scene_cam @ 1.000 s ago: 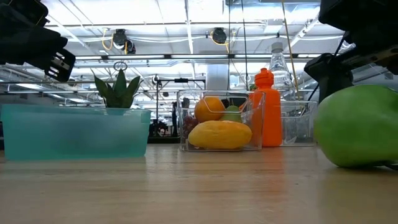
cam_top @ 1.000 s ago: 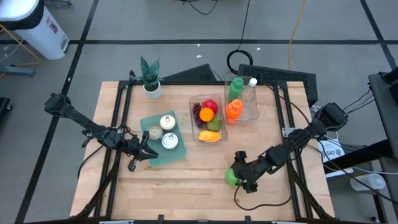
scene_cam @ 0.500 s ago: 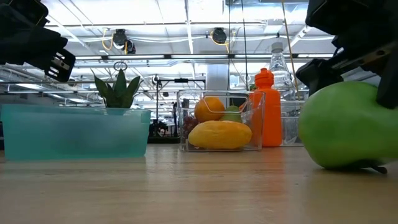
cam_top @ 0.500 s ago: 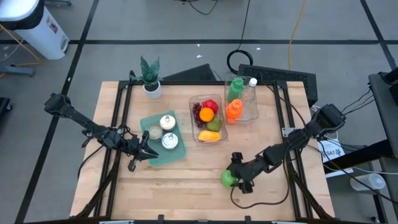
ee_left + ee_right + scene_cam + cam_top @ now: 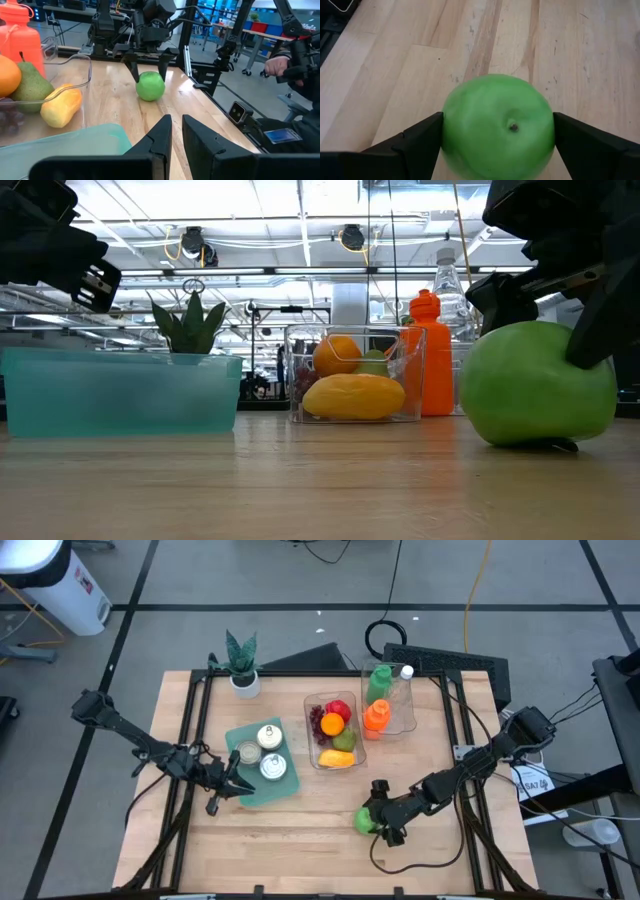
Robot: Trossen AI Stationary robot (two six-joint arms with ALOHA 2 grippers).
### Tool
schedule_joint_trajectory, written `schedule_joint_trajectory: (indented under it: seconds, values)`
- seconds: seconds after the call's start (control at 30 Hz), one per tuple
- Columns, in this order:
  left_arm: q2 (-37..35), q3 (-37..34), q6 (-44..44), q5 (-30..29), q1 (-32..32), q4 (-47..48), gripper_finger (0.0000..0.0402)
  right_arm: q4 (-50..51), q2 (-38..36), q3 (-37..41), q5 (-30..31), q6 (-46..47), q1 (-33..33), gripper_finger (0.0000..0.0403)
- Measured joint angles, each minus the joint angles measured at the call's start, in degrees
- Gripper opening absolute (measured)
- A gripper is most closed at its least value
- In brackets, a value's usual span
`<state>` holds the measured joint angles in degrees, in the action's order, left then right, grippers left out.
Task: Pick & Place Food Item
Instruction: Put the green apple into the bottom transparent bin
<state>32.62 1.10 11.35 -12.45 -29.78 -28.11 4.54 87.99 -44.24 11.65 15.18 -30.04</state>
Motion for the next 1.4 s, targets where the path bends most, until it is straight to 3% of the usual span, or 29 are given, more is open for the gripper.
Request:
schedule_joint_trajectory:
  seconds: [0.27,0.5,0.7,0.87,1.03,1.2,1.33,1.4]
  values:
    - [0.0,0.0,0.0,0.1,0.0,0.1,0.0051,-6.8,-1.5,0.5,1.7,-4.5,0.6,0.0334]
    - [0.0,0.0,0.3,0.5,0.0,0.1,0.0051,-13.6,-7.7,0.2,2.2,-9.8,2.2,0.0334]
    - [0.0,0.0,-0.1,0.4,0.0,0.1,0.0051,-23.2,-14.1,0.1,13.0,-21.5,6.9,0.0334]
    - [0.0,0.0,0.0,0.4,0.0,-0.1,0.0051,-23.8,-14.5,0.1,15.2,-29.6,15.5,0.0334]
    - [0.0,0.0,0.0,0.4,0.0,0.0,0.0051,-23.2,-9.2,0.1,10.7,-30.9,23.5,0.0334]
    - [0.0,0.0,0.0,0.5,0.0,0.0,0.0051,-23.1,-4.4,0.1,3.2,-28.1,27.4,0.0337]
    - [0.0,0.0,-0.5,0.5,0.0,0.1,0.0051,-23.4,-2.4,0.0,-3.0,-26.1,28.4,0.0363]
    - [0.0,0.0,-0.5,0.5,0.0,0.1,0.0051,-23.4,-2.3,0.0,-3.0,-25.5,28.5,0.0381]
